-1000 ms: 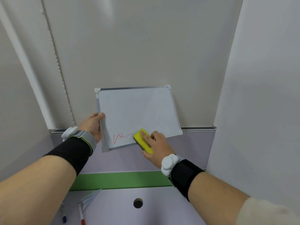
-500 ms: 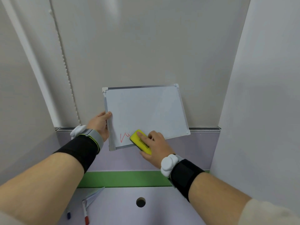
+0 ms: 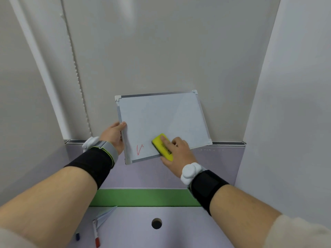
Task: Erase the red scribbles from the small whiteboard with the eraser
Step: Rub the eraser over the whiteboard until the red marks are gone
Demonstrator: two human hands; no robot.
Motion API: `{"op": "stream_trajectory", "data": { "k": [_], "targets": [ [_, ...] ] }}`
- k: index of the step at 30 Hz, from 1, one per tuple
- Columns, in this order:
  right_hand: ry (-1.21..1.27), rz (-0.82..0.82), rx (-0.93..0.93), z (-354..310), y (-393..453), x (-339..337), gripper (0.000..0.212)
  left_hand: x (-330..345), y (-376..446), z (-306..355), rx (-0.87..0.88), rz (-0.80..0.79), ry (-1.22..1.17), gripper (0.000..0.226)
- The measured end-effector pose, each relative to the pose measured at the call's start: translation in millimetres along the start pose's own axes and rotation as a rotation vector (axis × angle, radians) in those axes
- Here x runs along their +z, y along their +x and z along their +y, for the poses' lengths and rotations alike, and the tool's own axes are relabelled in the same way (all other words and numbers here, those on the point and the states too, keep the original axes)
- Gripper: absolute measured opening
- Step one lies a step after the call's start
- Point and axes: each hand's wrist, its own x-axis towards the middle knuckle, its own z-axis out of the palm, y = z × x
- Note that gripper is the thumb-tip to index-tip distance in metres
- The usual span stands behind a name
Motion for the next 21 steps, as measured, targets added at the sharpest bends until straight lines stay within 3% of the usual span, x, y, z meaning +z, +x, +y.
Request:
{"op": "stream_trajectory", "data": {
  "k": [2,7,14,18,21],
  "targets": [
    [-0.014,0.012,0.016,-3,2,-1,0.073,1,0,1,0.008,0.001,-0.007,0.017],
    [0.007,-0.071,-0.247,-34,-5,16,0.071,10,-5,-2,0.022,-0.022,-0.009,0.023],
    [-0.019,0.009,0.010,-4,5,-7,0.072,3,-3,2,0.019,0.003,0.008,0.028],
    [-0.003,-0.132,-0.268,-35,-11,11,0.072,11,-5,-3,0.022,-0.009,0.018,0.026],
    [-0.020,-0.101,-0.268,-32,-6,7,0.071,13,-5,-4,0.026,-0.019,0.018,0.024]
  ]
}}
